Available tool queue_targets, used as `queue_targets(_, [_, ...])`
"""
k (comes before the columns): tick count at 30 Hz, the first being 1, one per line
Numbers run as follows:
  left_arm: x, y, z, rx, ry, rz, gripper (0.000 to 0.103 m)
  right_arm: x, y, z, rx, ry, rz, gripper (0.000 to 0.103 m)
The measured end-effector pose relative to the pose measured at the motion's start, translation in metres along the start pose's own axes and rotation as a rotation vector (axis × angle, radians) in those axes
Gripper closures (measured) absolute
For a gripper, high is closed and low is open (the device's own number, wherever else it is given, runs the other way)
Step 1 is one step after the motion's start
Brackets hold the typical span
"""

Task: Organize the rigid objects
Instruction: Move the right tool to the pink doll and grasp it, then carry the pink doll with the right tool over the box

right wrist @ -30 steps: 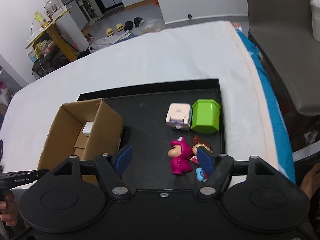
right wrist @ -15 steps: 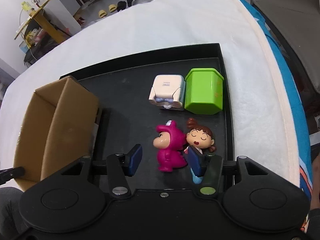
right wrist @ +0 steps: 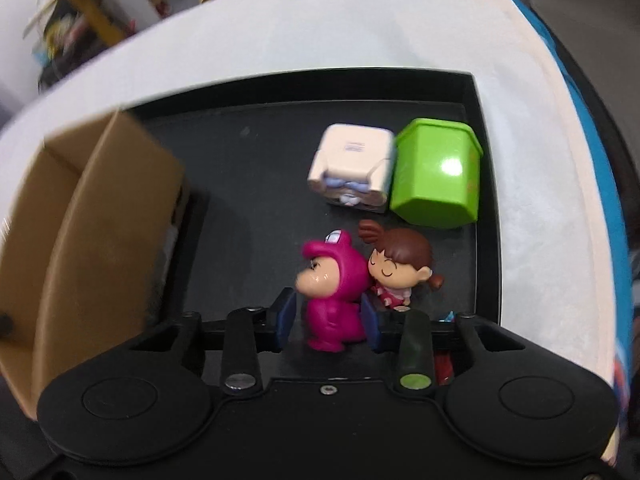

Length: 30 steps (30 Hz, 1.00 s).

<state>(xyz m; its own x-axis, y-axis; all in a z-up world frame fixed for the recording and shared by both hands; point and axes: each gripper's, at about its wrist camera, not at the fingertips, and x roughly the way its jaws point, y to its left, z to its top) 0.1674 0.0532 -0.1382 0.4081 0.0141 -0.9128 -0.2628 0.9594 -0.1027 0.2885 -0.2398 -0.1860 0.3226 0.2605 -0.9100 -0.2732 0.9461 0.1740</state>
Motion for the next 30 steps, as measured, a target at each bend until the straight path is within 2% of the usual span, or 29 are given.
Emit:
queue_targets(13, [-0.001,0.0,-0.001,0.002,0.001,0.005,0.092,-0.044,-0.009,-0.001,0.053,-0.068,0.082,0.081])
queue_targets(24, [-0.002,-0.001,-0.002,0.001,-0.005,-0.001,0.092,-0.061,-0.02,0.009,0.093,-0.107,0.124,0.081])
queue_targets(30, [-0.004,-0.002,-0.003,0.007,-0.01,0.002,0.092,-0.077,-0.019,0.011,0.114,-0.142,0.174,0.081])
